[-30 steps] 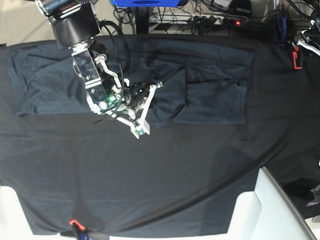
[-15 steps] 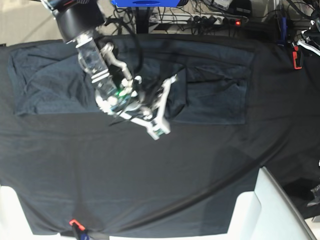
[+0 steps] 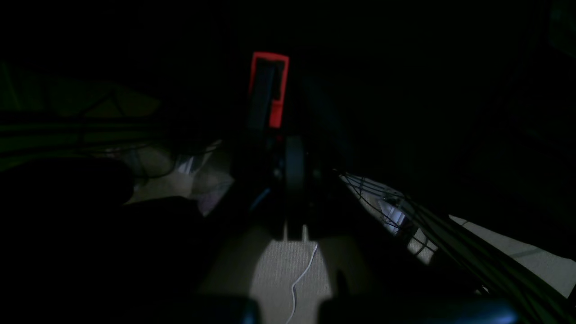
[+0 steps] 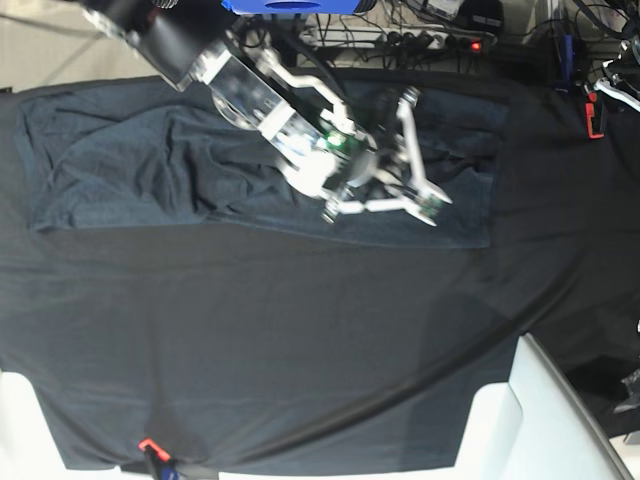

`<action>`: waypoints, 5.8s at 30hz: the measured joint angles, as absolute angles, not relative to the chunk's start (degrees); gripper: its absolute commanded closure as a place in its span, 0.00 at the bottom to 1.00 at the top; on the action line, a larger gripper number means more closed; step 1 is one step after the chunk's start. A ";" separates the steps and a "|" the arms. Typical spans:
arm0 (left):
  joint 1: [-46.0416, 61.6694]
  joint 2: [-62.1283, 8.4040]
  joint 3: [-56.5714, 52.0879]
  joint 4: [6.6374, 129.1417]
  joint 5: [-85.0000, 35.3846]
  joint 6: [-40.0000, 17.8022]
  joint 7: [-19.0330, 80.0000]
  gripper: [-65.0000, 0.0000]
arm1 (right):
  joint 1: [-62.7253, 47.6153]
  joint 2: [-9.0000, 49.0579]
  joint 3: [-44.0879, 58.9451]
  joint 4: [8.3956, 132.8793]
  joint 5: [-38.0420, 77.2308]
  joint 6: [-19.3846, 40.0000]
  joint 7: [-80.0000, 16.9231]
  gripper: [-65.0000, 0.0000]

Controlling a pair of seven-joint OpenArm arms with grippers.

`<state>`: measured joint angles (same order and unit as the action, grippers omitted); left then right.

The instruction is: Fold the T-shirt properly

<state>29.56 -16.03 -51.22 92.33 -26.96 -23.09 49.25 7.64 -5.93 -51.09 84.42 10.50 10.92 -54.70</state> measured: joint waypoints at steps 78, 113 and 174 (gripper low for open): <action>9.96 -16.10 -21.61 56.12 -42.24 -41.65 32.03 1.00 | -20.53 9.15 -19.49 94.15 10.48 11.11 -35.05 0.09; 19.92 -9.56 -1.67 104.47 -17.43 -23.90 43.62 1.00 | -24.18 6.52 -6.11 99.39 10.52 10.98 -28.51 0.09; 10.66 0.58 26.74 96.97 -5.67 -24.01 44.25 0.50 | -24.01 6.11 1.50 99.37 10.66 11.33 -28.64 0.08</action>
